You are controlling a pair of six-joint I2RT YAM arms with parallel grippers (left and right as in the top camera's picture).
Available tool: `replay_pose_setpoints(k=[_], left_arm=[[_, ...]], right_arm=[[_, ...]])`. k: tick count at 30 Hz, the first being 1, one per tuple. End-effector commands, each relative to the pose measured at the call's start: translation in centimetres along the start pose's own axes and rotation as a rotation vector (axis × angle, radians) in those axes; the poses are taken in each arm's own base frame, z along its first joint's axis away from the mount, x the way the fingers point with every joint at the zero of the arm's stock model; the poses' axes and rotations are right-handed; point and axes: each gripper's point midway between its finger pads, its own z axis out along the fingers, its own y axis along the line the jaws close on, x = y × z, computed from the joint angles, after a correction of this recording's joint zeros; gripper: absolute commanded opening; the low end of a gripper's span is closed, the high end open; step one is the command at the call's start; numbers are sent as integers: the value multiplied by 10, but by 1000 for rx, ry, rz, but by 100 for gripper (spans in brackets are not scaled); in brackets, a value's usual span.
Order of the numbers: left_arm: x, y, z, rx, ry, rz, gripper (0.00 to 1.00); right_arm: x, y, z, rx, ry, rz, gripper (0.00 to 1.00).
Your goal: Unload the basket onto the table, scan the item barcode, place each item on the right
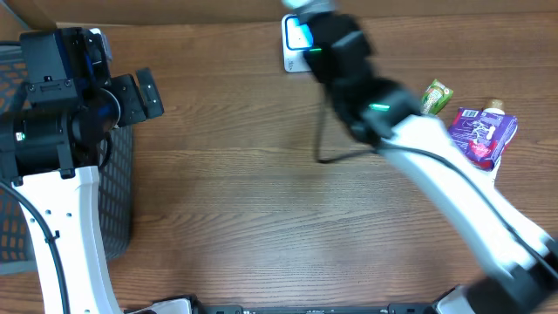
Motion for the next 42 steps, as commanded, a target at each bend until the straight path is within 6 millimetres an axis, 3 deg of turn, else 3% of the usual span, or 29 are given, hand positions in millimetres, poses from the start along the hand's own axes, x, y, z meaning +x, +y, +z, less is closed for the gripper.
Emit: replay_pose_setpoints(k=[1,4,5,6,9,13,17,18,19,20,21,24,26,30,37,39,42], left_arm=[[-1,0,0,3,-1,16,100],[-1,0,0,4,-1,16,100],[-1,0,0,4,-1,16,100],[-1,0,0,3,-1,16,100],[-1,0,0,4,-1,16,99],[-1,0,0,3,-1,16,100],[-1,0,0,3,-1,16,100],[-1,0,0,3,-1,16,100],[-1,0,0,3,-1,16,100],[-1,0,0,3,-1,16,99],[-1,0,0,3,-1,16,99],[-1,0,0,4,0,16,100],[-1,0,0,3,-1,16,100],[-1,0,0,3,-1,16,100],[-1,0,0,3,-1,16,100],[-1,0,0,3,-1,16,100],[-1,0,0,4,0,16,100]], right_arm=[[37,-70,-15,139,118,665,4],[101,-109,-24,271,331,909,4],[115,-115,-26,301,375,957,4],[146,-130,-28,384,461,1050,4],[191,-157,-27,512,542,1106,4],[236,-171,-11,576,568,1147,4],[263,-169,7,576,541,1151,4],[268,-167,12,565,532,1135,7],[269,-167,13,565,530,1135,22],[271,-166,14,565,531,1136,40],[271,-166,13,566,533,1134,51],[265,-167,12,547,526,1117,72],[246,-163,7,464,529,1065,100],[205,-153,-18,316,516,1059,100],[115,-128,-99,-58,382,1156,100],[110,-128,-114,-78,361,1160,100],[99,-143,-140,-44,261,1132,100]])
